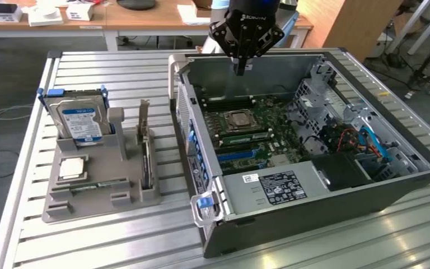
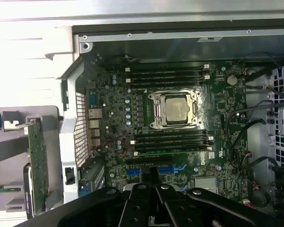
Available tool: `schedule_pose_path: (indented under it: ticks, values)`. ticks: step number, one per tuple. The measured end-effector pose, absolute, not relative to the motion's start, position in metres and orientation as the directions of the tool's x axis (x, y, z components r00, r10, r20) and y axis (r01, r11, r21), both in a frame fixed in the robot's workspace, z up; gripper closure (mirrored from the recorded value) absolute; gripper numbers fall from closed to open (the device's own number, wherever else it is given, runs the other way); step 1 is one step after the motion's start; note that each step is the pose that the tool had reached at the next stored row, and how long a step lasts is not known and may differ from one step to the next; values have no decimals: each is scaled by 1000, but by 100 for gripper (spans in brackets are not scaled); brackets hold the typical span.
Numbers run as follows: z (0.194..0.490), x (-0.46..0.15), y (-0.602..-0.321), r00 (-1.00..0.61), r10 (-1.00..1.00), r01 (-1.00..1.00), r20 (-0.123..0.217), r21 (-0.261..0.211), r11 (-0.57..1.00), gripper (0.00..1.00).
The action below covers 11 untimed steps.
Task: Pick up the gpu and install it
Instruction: 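Reach for the gpu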
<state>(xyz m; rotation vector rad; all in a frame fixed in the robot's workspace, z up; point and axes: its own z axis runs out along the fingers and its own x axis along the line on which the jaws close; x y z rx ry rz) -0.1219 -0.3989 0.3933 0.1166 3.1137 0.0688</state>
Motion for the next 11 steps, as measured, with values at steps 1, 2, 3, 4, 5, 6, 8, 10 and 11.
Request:
schedule_pose_path:
  ticks: [1,2,3,4,5,6,8,10,11]
  values:
    - [393,-122,-399,-997,75,74,-23,45,996,89]
    - [393,-123,-399,-997,75,74,-23,45,996,89]
    - [393,-124,-399,-997,75,74,-23,45,996,89]
    - [393,-127,-399,-997,75,74,-23,45,996,89]
    - [393,-130,-399,-997,75,74,-23,45,996,89]
    - [393,-133,-399,-997,75,74,-23,45,996,89]
    - [393,-139,-399,-997,75,74,-23,45,996,89]
    - [393,-145,-399,-997,75,74,-23,45,996,89]
    - [393,-148,-399,-997,75,74,-23,45,996,89]
